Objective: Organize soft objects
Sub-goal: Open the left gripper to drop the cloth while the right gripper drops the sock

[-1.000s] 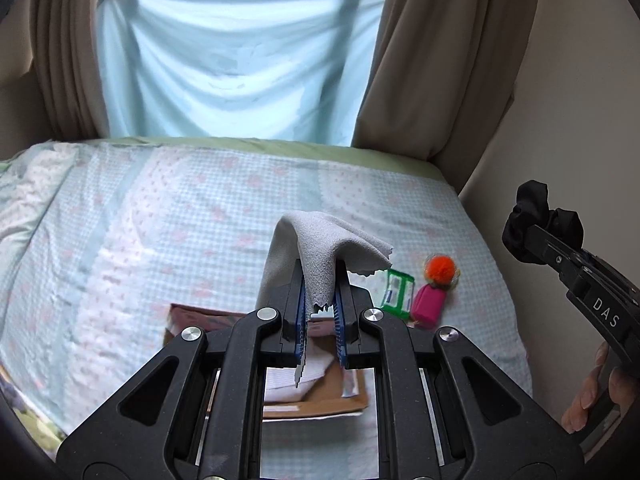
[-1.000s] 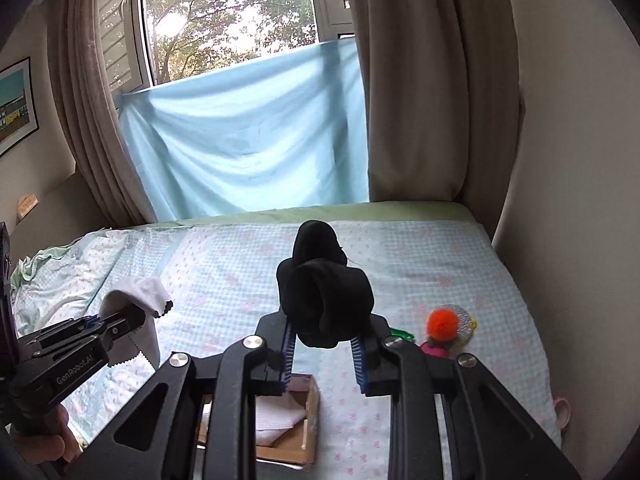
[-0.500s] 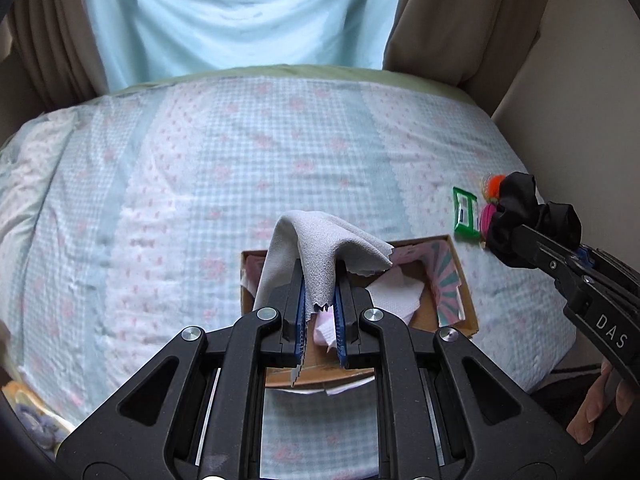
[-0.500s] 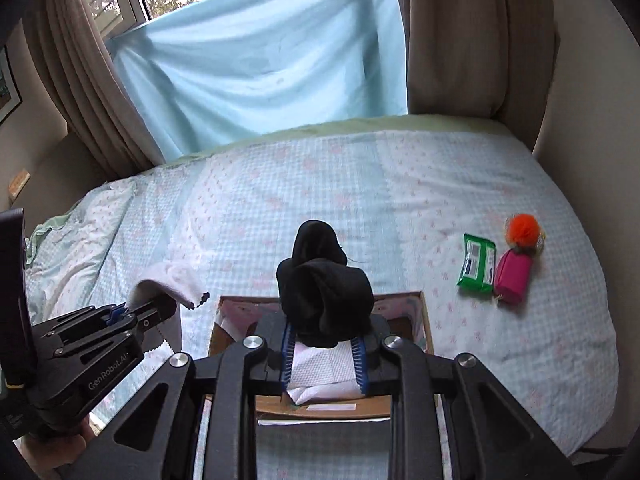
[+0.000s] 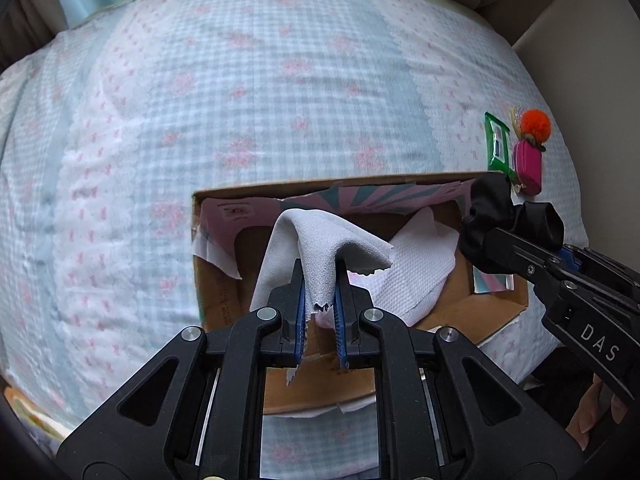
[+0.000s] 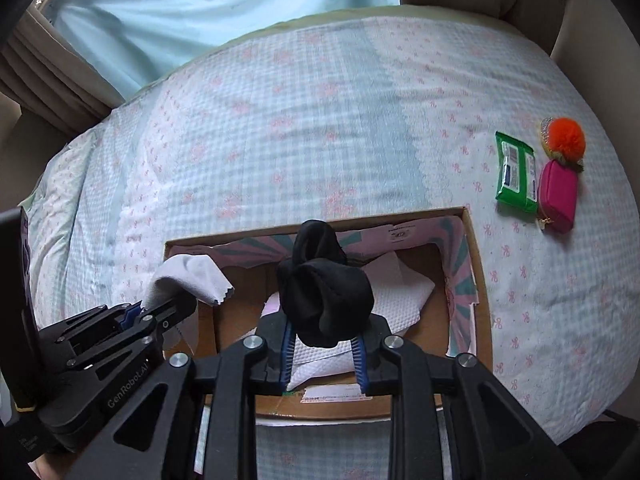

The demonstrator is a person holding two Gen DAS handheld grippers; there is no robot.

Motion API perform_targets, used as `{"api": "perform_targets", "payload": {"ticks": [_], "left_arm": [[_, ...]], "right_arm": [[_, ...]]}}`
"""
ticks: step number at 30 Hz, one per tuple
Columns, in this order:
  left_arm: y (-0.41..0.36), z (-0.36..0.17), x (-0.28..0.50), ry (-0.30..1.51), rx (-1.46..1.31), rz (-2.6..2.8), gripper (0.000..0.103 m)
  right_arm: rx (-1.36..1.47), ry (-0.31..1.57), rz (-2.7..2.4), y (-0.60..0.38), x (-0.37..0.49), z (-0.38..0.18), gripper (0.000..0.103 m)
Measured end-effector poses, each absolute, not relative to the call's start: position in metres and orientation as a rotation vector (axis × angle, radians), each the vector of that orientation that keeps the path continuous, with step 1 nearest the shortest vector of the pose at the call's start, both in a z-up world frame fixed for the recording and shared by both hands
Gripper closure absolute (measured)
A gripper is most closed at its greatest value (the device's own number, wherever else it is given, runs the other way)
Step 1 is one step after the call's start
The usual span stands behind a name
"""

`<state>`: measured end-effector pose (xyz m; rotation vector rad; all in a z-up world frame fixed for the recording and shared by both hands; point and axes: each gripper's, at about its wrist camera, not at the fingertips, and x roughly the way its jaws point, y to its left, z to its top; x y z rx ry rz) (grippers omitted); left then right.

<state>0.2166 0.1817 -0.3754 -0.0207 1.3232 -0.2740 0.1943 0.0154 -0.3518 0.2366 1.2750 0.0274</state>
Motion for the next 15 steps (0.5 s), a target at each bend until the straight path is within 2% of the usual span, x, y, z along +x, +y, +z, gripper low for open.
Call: {"api": "perform_targets", "payload": {"ticks": [6,13,14,15], "left_arm": [[0.166,-0.433,0.237,1.492,0.015,-0.273,0.093],[0.155,-0.447,0.239,1.514,0.092,-0.293,0.092],[0.154,-0.446,0.24,1.515,0.094,-0.295,0.075],[0.154,-0.444,0.24,1.514,0.097,-0.298,0.022]], "right_arm": [[0.241,1.406,0.037,0.016,0.222,-0.396,0.081],[0.262,1.455,0.027,0.005,0.237,-0.411,0.079],[0.287,1.461,0.035,0.002,0.238,-0.413,0.063],[0.318,1.471,0.036,-0.001,0.239,-0.415,0.047]]}}
